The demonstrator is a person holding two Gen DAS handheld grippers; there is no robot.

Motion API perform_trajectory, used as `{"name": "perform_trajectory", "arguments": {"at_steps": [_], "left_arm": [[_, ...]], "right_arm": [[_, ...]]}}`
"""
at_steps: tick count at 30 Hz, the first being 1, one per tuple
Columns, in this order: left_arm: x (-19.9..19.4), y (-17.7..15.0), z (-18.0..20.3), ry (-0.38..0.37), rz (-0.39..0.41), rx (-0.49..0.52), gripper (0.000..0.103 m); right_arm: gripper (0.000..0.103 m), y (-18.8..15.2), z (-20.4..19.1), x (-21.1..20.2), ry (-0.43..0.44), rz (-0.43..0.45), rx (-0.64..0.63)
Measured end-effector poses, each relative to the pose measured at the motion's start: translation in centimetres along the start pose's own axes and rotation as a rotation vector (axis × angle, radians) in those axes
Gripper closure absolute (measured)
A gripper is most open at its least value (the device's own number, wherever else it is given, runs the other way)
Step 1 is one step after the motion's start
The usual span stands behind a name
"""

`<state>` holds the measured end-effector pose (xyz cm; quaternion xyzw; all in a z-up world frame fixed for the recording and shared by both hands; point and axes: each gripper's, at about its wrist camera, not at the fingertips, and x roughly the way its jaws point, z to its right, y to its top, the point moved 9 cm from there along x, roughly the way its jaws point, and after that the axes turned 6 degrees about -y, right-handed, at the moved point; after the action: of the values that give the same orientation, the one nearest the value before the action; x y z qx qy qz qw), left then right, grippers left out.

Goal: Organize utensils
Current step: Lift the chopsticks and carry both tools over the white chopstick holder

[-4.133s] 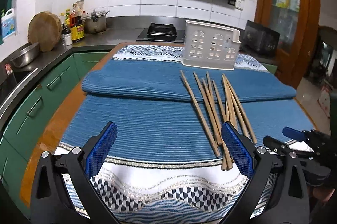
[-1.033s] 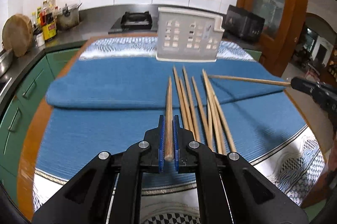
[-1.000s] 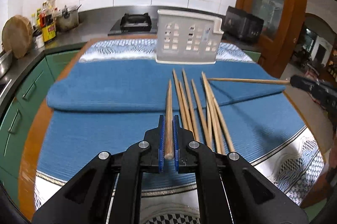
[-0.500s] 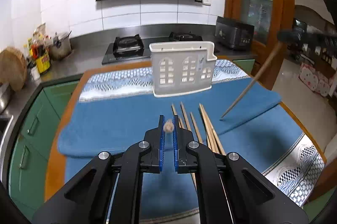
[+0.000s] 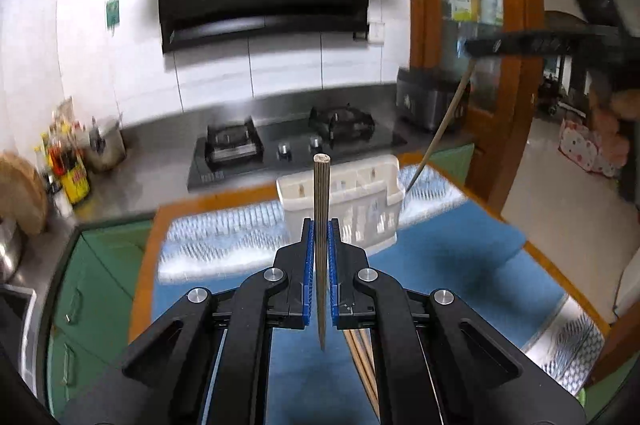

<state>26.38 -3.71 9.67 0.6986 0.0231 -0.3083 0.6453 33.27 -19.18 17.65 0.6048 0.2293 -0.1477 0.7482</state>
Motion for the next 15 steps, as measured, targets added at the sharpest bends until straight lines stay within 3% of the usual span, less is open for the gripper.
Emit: {"name": "perform_trajectory", "arguments": {"at_steps": [8,15], "left_arm": [[0.3,9.6,-1.1,0.066,0.149,0.024,0.098],[4.1,13.5,-2.6,0.083,0.219,-0.049,0.098]], "right_arm": [[0.096,0.3,-0.4,5.3,-0.001,-0.049,0.003],[0.096,-1.7,-0.4,8.6,0.008,-0.091,0.011]]}}
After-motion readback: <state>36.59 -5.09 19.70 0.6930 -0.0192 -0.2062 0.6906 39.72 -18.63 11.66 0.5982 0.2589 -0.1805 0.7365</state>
